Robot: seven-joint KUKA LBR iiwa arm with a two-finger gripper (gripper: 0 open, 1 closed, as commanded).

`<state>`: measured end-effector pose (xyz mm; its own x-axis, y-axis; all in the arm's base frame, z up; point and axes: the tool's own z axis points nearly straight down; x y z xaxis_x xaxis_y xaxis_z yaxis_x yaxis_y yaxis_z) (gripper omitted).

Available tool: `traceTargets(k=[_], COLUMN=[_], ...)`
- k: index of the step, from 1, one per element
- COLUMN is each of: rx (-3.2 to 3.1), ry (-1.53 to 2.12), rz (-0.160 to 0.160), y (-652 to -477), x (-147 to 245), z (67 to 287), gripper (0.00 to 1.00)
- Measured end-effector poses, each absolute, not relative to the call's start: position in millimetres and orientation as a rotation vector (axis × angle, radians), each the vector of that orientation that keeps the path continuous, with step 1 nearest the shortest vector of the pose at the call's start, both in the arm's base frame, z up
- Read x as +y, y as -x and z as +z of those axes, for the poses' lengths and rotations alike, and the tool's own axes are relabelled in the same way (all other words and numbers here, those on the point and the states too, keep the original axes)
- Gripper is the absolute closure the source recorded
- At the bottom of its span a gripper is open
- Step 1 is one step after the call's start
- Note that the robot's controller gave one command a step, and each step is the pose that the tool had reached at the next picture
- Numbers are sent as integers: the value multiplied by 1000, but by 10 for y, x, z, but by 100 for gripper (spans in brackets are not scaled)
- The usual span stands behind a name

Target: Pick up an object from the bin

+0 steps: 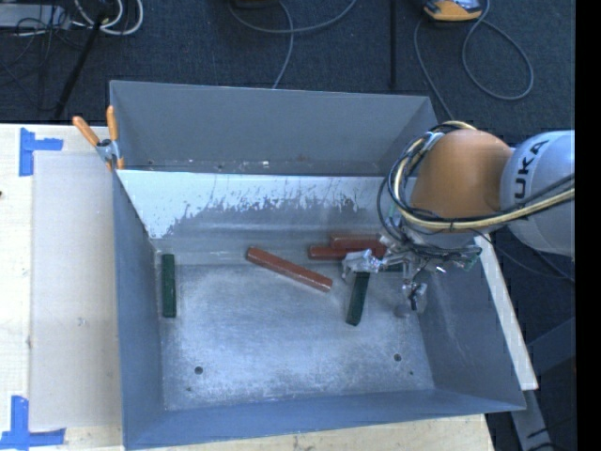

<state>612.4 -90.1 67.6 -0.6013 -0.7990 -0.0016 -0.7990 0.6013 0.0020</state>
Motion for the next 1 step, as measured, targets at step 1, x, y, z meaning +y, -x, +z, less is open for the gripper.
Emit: traceTargets(k=[1], rx=[2812], ry=[1398], rz=[4], y=[-6128], x=[-901], z=[684], gripper=[100])
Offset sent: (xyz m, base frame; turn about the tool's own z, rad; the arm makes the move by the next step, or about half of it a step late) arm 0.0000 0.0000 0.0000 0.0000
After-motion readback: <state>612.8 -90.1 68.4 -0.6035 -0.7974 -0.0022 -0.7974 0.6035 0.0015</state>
